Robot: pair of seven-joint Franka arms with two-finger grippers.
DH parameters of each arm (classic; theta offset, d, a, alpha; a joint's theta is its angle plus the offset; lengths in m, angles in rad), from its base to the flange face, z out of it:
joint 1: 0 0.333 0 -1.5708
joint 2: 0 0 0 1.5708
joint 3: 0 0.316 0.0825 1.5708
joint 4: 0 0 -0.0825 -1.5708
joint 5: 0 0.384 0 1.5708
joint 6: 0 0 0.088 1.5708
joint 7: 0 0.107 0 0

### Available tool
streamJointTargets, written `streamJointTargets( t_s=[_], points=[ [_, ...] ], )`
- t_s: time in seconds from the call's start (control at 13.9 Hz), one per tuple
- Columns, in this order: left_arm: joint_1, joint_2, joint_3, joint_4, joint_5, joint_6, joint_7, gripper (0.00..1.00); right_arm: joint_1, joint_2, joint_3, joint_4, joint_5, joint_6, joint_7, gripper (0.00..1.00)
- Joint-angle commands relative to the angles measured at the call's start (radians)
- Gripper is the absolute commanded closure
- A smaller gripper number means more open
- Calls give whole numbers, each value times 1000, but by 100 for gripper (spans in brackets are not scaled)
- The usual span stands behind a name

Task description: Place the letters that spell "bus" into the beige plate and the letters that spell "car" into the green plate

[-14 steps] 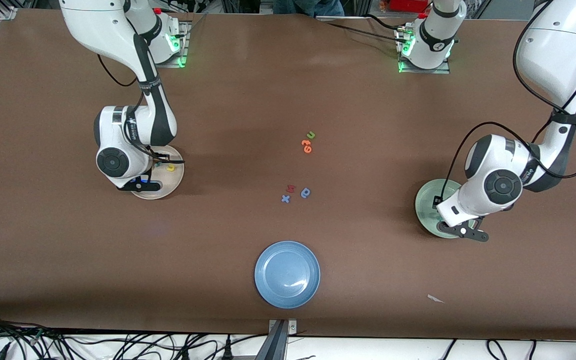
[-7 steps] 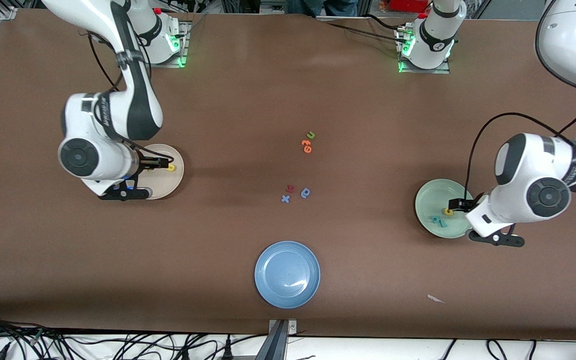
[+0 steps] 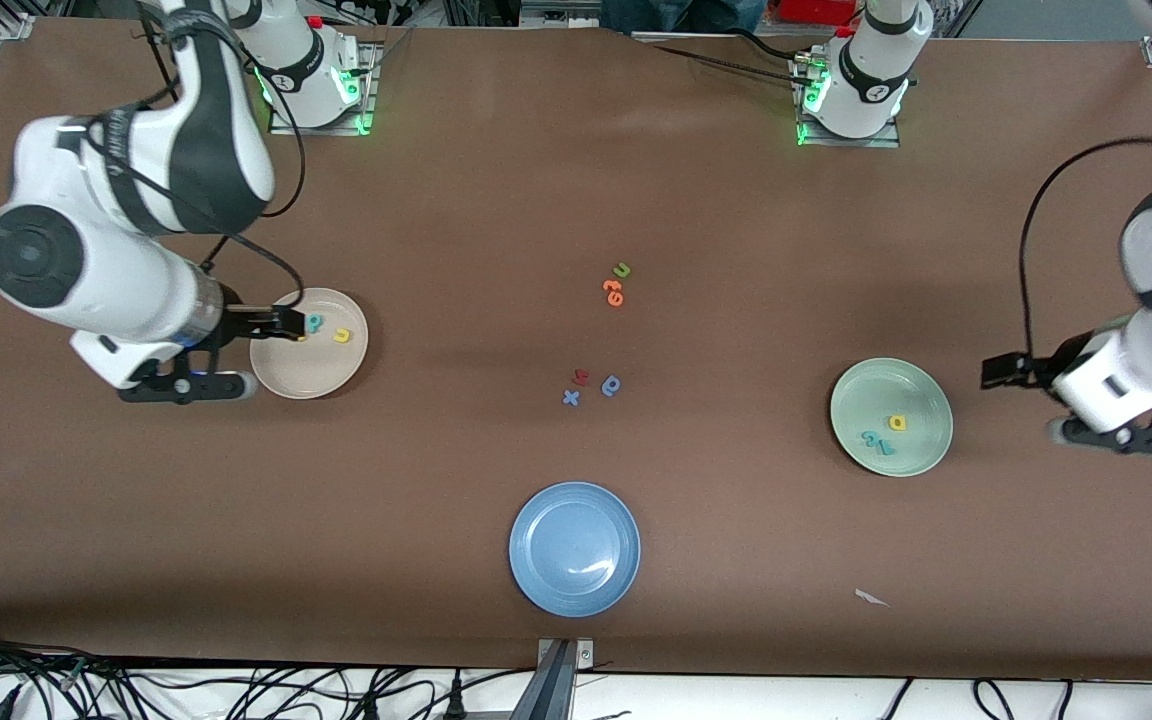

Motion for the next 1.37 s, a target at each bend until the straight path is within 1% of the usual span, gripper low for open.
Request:
streamJointTargets(
  t_s=[0.0,0.14,0.22,0.29,0.36,0.43,0.5,0.58,0.65,0.79,1.01,1.08,1.15,1.23,1.3],
  points=[
    [-60,-167,30,-73,-20,-41,12,0,-234,-127,175,-27,-1,86,-12,0],
    [-78,-224,32,-73,-18,-64,12,0,-318,-197,252,-62,-33,66,-17,0],
    [-83,-239,32,-75,-18,-67,12,0,-358,-255,298,-108,-75,42,-12,0],
    [-91,-250,32,-79,-20,-66,12,0,-398,-318,342,-173,-117,28,-9,0],
    [-91,-255,32,-88,-20,-66,12,0,-438,-399,385,-264,-152,39,-3,0],
    [-83,-253,32,-87,-20,-66,18,0,-487,-453,430,-334,-184,75,-3,0],
    [-77,-246,30,-87,-21,-67,20,0,-510,-478,469,-356,-201,86,-5,0],
    [-77,-242,30,-82,-21,-67,17,0,-535,-484,488,-348,-204,82,-9,0],
    [-69,-241,29,-81,-21,-76,30,0,-546,-478,499,-328,-206,68,-9,0],
    [-63,-239,29,-75,-26,-87,31,0,-546,-472,496,-305,-197,50,-12,0],
    [-63,-241,27,-73,-28,-90,17,0,-546,-417,491,-233,-194,8,-14,0],
    [-63,-241,27,-73,-28,-90,18,0,-541,-414,491,-228,-194,3,-11,0],
    [-63,-241,27,-73,-28,-90,18,0,-540,-418,479,-233,-186,2,-8,0],
    [-63,-242,27,-72,-28,-90,17,0,-538,-418,453,-235,-159,2,-8,0],
    [-63,-242,25,-72,-28,-90,14,0,-538,-417,448,-236,-146,2,-15,0]
  ],
)
